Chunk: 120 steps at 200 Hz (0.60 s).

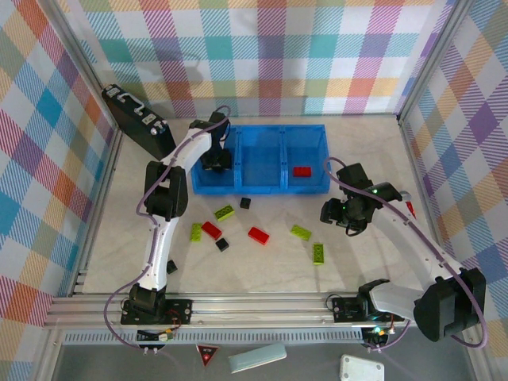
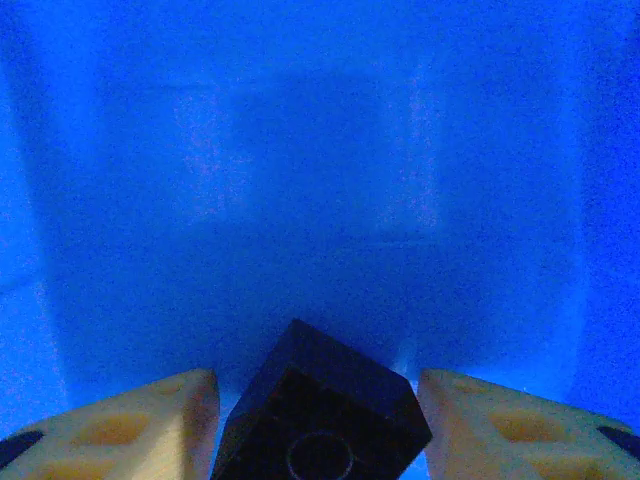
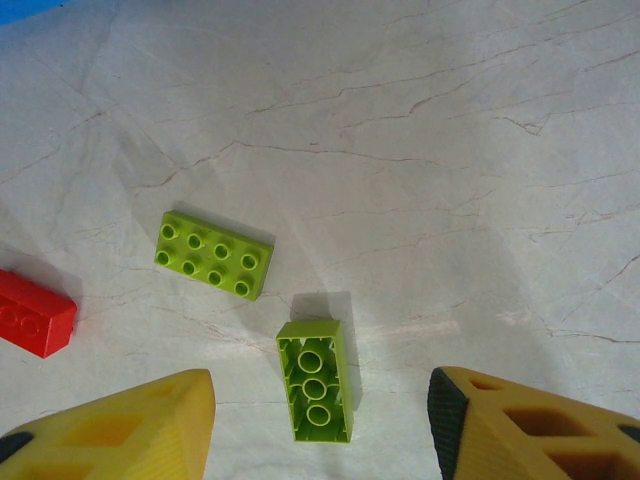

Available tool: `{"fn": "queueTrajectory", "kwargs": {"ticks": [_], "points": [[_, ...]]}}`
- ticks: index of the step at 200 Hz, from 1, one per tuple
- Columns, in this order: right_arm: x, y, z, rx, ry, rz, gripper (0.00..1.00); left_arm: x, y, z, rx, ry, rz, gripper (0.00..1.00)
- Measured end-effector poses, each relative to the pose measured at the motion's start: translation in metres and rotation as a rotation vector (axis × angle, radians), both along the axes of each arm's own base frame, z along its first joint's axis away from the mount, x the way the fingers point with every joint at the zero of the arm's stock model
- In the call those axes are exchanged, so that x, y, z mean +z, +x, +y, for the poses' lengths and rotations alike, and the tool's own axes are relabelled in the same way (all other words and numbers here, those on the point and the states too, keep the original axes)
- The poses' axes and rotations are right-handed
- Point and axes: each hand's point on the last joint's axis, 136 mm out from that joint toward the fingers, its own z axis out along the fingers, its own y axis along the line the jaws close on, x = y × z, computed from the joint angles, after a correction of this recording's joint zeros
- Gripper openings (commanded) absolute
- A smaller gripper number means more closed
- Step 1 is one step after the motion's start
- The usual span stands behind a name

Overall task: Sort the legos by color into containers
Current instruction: Place the lego in the container.

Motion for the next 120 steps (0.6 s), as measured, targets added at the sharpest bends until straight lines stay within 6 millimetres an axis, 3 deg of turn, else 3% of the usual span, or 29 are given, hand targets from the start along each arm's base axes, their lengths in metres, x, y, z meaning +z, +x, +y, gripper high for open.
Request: {"fn": "queueTrajectory", "kwargs": {"ticks": [76,120], "points": [[0.001,0.0,0.0,0.0,0.002,-0.006,0.6,0.0,-0.004,-0.002,-0.004,-0.014,0.019,0.59],[0.002,0.0,0.0,0.0,0.004,-0.007,0.6,0.009,-0.004,-0.004,-0.006,-0.026,0.014,0.59]]}}
